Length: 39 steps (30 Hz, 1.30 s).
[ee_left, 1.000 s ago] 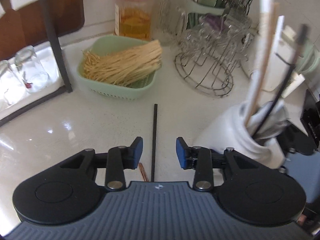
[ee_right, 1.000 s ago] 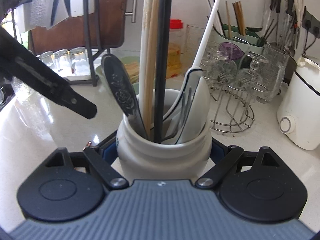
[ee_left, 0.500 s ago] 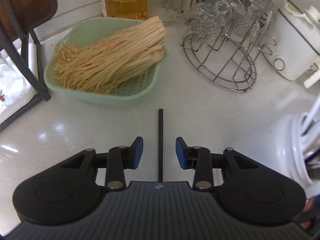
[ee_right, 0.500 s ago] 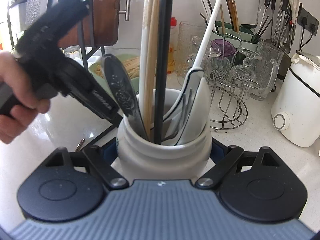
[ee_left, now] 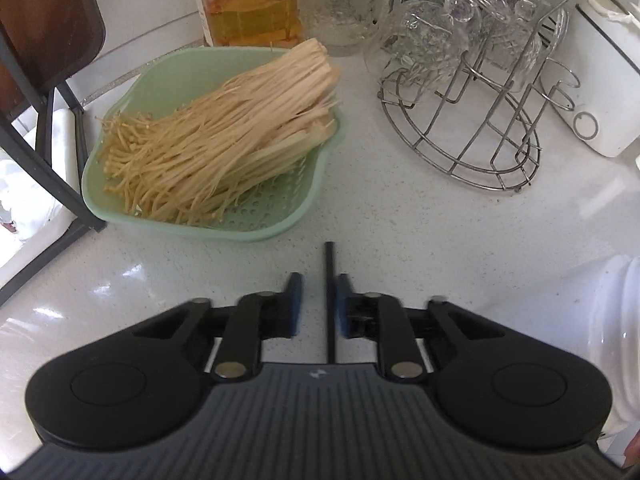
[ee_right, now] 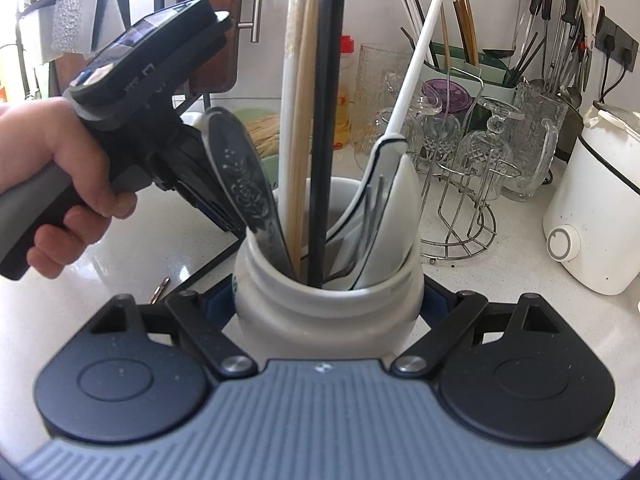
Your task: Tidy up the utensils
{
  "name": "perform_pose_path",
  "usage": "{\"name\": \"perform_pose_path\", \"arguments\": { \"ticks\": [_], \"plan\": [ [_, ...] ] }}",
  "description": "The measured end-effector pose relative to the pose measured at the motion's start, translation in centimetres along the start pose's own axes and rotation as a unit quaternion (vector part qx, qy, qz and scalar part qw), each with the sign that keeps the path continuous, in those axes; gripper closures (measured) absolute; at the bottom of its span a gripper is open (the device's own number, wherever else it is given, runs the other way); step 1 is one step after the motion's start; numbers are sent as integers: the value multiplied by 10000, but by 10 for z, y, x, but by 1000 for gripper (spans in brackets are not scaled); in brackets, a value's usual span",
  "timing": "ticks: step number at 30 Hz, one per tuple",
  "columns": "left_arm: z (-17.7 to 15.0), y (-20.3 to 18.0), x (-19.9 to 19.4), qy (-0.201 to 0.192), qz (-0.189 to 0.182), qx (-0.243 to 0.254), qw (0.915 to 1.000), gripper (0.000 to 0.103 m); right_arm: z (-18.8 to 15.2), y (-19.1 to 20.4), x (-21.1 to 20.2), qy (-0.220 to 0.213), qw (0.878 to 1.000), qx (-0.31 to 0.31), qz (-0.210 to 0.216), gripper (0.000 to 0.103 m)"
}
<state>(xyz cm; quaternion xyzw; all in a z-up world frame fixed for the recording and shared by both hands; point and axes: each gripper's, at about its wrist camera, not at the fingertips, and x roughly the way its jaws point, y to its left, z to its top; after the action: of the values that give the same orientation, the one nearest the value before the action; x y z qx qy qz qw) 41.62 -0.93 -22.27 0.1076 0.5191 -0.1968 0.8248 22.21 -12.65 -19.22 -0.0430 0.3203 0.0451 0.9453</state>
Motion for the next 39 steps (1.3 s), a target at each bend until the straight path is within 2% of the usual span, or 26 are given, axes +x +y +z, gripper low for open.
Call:
{"name": "perform_pose_path", "arguments": {
  "ticks": [1, 8, 16, 22, 28, 34, 39],
  "plan": [
    [0, -1, 0, 7, 36, 23, 10000, 97, 0, 0, 0, -2, 10000, 3, 0, 11],
    [-10, 2, -14, -61, 101, -103, 9999, 98, -1, -1, -1, -15, 10000, -10, 31, 11],
    [-29, 4, -78, -644, 50, -549, 9964, 98, -1, -1, -1, -49, 10000, -34, 66, 11],
    [-48, 9, -136, -1114, -191, -1015, 9884, 98, -2, 1, -1, -113, 9999, -51, 87, 11],
    [-61, 11, -187, -1564, -380, -1249, 9790, 98, -1, 5, 0, -135, 9998, -70, 112, 11],
    [-64, 10, -227, -1931, -546, -1300, 9710, 98, -1, 7, 0, -150, 9998, -80, 110, 11],
    [-59, 2, -263, -2382, -768, -1193, 9608, 98, -1, 7, 0, -147, 9998, -81, 107, 11]
  ]
}}
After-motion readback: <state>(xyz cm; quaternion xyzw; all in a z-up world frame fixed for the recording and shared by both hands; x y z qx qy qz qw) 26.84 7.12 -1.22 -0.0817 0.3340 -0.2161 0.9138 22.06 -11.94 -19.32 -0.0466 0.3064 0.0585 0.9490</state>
